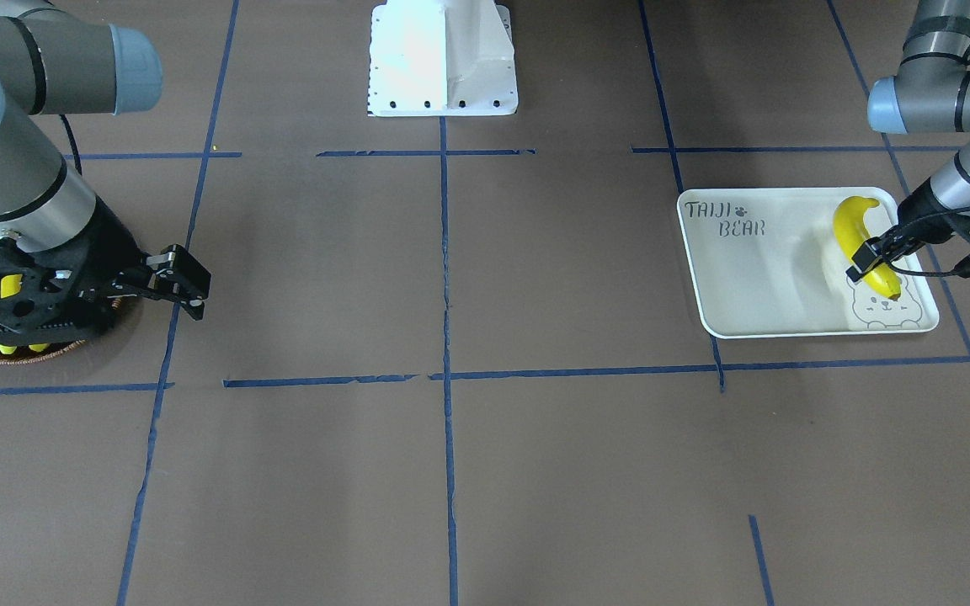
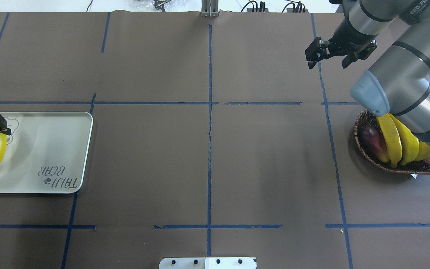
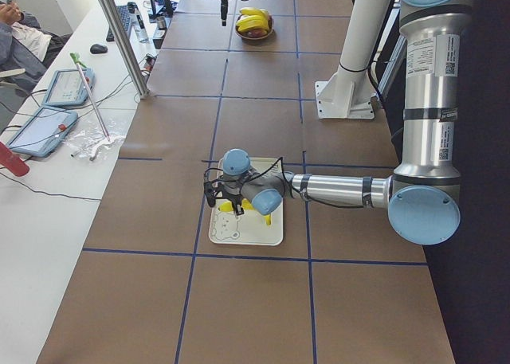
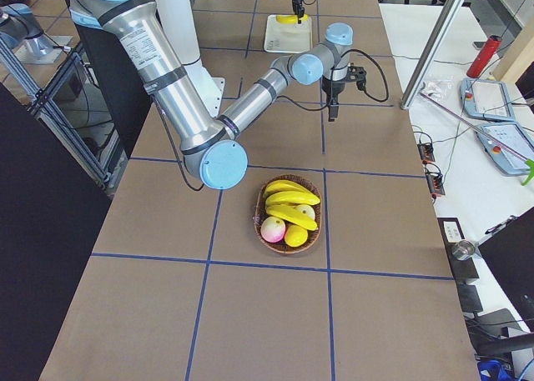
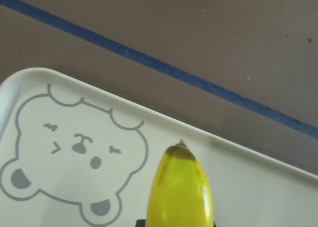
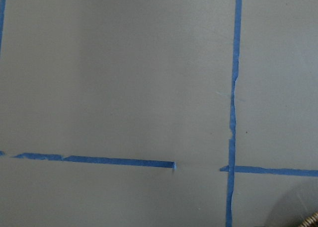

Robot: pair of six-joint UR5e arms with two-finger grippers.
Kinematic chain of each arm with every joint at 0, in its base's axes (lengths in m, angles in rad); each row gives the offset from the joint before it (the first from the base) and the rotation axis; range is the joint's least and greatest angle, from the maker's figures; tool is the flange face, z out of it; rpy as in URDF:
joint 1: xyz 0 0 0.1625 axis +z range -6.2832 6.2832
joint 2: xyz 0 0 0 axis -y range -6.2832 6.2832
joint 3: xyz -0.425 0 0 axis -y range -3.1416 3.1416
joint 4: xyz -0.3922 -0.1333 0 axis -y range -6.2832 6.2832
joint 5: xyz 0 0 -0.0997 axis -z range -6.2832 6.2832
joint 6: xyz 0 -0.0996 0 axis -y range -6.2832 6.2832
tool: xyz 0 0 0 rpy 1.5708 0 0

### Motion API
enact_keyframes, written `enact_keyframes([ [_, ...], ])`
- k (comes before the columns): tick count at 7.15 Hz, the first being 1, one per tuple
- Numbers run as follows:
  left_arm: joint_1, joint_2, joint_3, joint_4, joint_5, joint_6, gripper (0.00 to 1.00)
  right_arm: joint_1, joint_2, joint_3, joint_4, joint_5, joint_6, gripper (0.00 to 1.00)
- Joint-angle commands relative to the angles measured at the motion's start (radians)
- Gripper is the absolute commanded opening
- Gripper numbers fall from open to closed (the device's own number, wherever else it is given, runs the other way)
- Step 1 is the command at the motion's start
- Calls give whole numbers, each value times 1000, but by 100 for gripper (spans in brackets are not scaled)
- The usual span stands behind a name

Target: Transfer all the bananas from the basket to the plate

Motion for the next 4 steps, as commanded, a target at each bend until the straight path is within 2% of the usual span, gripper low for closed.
enact_keyframes([
  [1,2,6,27,-5,3,59,64,16,-15,2,0,6,-19,100],
  [2,2,0,25,-5,3,59,100,22,-14,2,0,6,-19,100],
  [4,-54,-10,13,5,-10,111,100,29,-21,5,0,6,-19,100],
])
